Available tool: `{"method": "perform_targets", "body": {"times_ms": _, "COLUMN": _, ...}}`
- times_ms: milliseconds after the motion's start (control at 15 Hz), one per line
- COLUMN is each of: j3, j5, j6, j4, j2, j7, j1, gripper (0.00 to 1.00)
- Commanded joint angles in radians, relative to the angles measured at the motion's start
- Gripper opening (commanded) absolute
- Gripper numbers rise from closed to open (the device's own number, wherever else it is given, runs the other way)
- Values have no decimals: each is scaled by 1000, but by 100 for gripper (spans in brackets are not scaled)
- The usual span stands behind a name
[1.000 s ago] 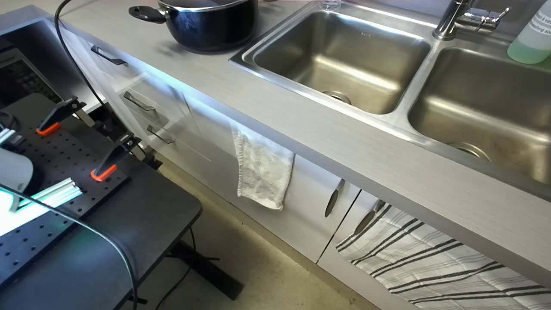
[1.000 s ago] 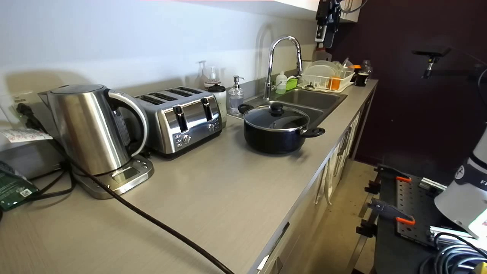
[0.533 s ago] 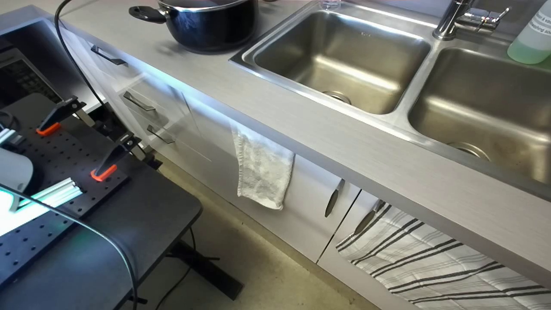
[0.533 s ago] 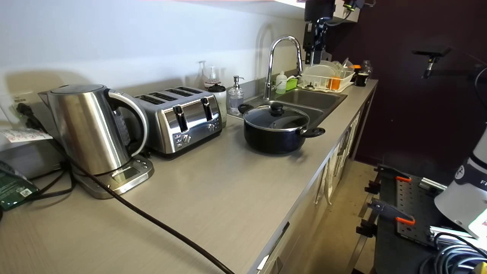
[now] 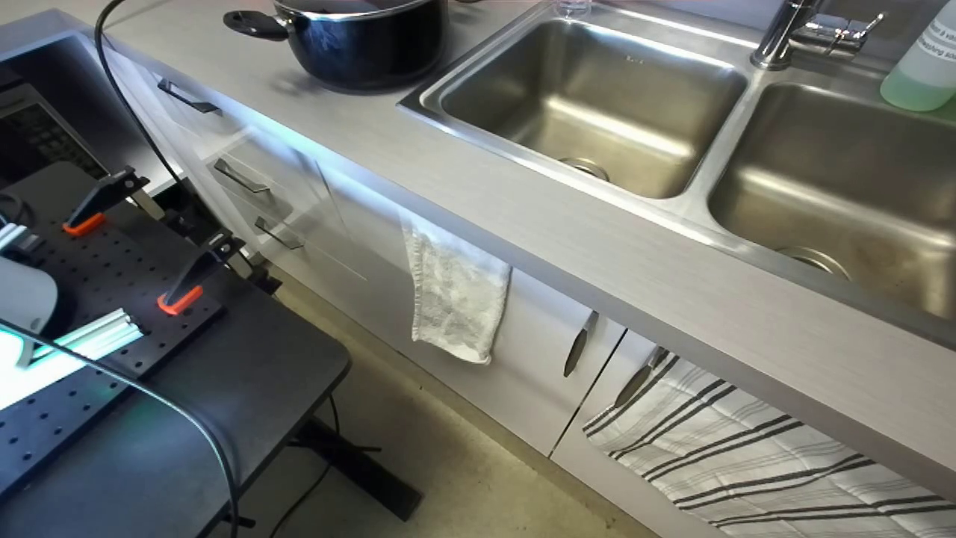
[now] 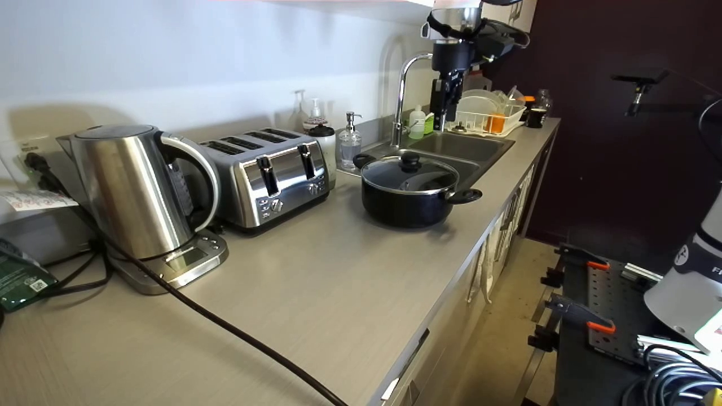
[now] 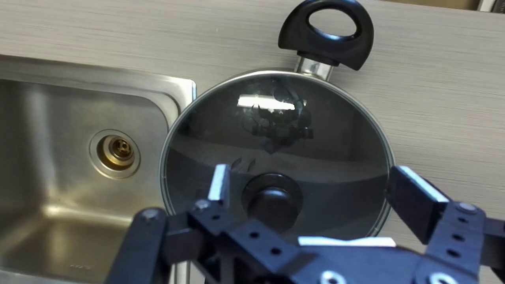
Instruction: Remove the glass lid from the black pot.
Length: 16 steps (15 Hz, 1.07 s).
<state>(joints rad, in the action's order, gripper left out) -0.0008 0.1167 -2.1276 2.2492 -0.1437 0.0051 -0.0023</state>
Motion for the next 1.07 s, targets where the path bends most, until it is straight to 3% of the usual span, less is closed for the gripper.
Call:
{"method": "perform_targets", "body": {"times_ms": 0, "j3": 1, "j5": 23, "j6": -51, "j4": -9, "j2": 46, "j7": 26, "j1": -8, "gripper": 100}}
{"method": "perform_targets", "body": {"times_ms": 1000, "j3": -21, "j5": 21, "j6": -188, "j4": -90, "j2": 240, "j7": 31, "j1": -21, "gripper": 100}}
